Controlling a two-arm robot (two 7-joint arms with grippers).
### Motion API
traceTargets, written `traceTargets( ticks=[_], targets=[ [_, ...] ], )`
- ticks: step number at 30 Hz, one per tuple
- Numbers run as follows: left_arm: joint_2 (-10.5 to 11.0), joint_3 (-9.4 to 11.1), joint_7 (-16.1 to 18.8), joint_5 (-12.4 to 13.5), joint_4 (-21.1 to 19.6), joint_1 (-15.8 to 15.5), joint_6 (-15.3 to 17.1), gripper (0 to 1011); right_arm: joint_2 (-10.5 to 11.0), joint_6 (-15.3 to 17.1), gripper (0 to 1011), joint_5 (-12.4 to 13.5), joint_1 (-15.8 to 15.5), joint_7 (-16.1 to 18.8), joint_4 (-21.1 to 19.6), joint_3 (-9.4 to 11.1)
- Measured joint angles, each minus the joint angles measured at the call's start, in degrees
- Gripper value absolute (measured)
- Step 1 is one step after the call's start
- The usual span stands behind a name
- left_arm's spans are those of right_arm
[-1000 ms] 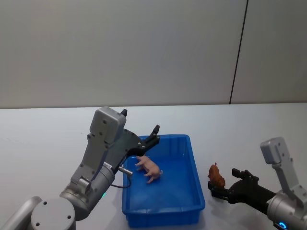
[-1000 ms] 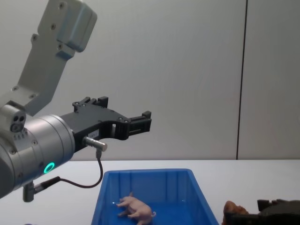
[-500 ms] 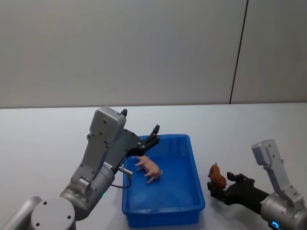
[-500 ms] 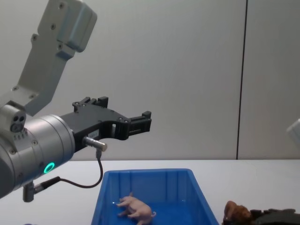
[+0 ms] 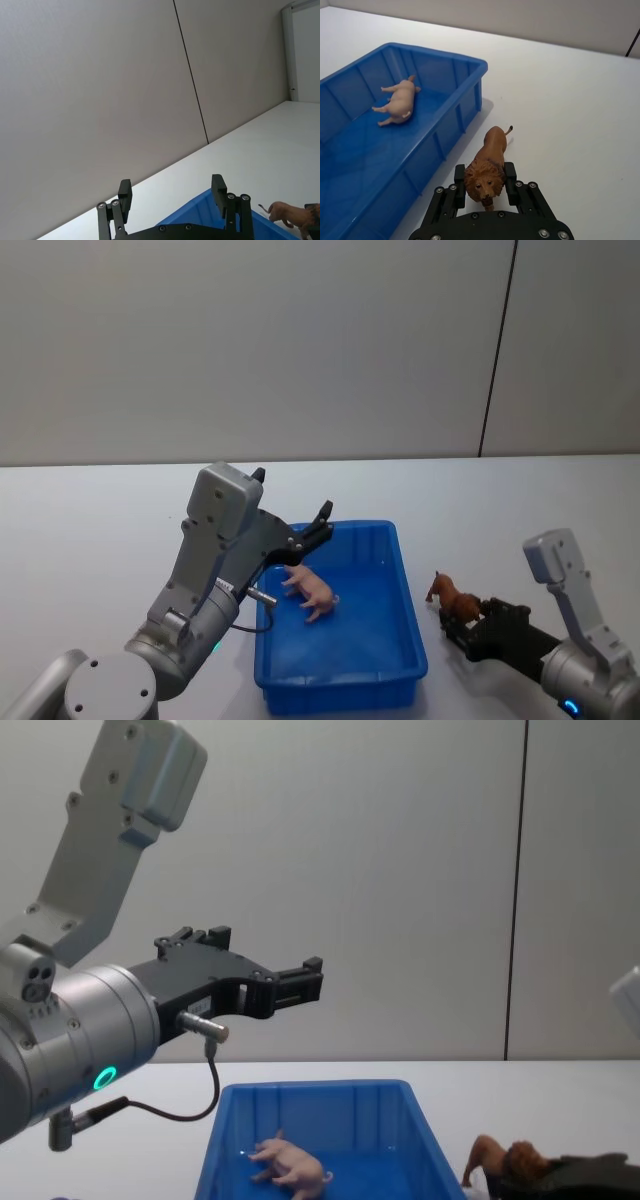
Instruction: Pick up the two dolls from the table and place them into the box.
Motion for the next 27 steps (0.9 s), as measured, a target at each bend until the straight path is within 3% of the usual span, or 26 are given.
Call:
traceTargets(
  ticks=[16, 27],
  targets=[
    [0.00, 0.00, 0.00, 0.00, 0.00, 0.00, 0.00, 1001, 1.55, -3.93, 435, -4.45, -1.43, -2.54, -7.89, 0.30],
    [0.00, 0.00, 0.00, 0.00, 0.00, 0.00, 0.00, 1001, 1.15, -3.15, 435, -6.52, 1.29, 1.90, -11.34, 0.31]
  ],
)
